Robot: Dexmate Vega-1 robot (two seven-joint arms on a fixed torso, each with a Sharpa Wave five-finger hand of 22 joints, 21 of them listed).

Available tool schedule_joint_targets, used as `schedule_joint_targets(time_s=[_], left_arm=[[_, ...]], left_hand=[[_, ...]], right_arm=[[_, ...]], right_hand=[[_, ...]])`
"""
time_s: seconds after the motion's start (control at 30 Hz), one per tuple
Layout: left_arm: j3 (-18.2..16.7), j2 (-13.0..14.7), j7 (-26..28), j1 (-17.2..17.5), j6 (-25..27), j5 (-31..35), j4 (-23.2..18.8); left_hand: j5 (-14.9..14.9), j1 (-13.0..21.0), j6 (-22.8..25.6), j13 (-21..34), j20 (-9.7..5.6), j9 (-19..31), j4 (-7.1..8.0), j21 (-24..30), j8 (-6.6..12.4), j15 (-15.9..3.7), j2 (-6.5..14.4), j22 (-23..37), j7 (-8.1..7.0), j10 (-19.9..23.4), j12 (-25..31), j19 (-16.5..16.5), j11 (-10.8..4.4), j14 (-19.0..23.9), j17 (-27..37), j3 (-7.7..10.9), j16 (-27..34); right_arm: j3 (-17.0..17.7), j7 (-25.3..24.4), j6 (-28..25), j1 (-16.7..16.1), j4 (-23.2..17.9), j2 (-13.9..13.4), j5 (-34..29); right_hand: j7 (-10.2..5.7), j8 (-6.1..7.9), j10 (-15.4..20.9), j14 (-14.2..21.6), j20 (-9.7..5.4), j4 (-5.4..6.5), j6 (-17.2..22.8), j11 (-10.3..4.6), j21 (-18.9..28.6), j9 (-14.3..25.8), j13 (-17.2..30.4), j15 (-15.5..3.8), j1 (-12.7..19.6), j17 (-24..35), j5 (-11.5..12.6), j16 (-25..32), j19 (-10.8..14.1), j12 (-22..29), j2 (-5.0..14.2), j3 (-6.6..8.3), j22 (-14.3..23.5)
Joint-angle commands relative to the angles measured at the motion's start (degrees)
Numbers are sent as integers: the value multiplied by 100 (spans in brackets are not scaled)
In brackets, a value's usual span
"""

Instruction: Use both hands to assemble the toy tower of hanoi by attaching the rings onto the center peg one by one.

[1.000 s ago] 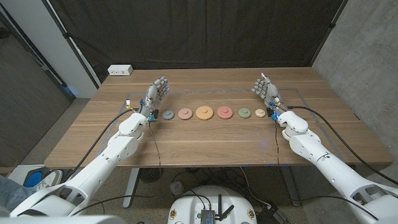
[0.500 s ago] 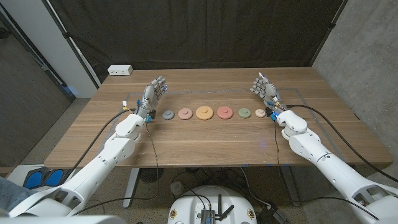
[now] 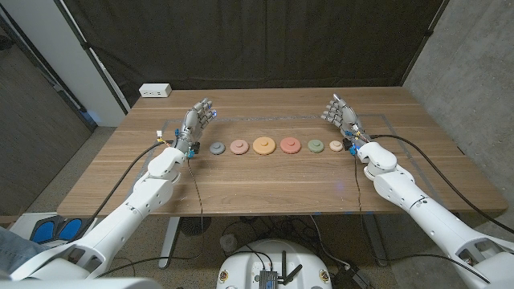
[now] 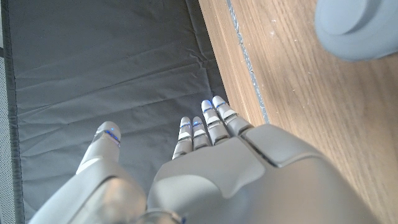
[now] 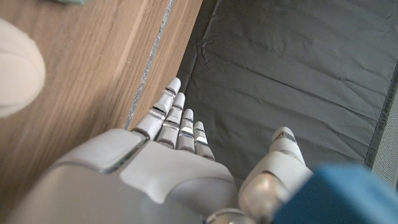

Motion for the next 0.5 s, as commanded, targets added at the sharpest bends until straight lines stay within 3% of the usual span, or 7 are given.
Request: schedule_joint_targets(time_s=[0.03,0.5], left_arm=[[36,-40,134,-8,134,37,-61],[75,15,403,96,283,185,-365]], left_hand=[[35,14,41,23,30,15,31,113,-28,-6,10,39,-2,99,38,298,54,384,33,50,100],[36,-83,40,27,170,17,85,327,-24,-127,84,136,65,190,31,800,115,1433,164,36,393]], right_arm=[[0,108,44,55,123,-20,13],[23,115,139,36,169,37,55]], right_hand=[[-109,38,110,318,21,-39,6,14,65,18,-34,6,-3,1,37,126,218,38,19,-9,23],[-160,56,245,1131,70,-21,-18,15,214,32,-87,-41,-24,99,33,466,719,92,51,-39,54]])
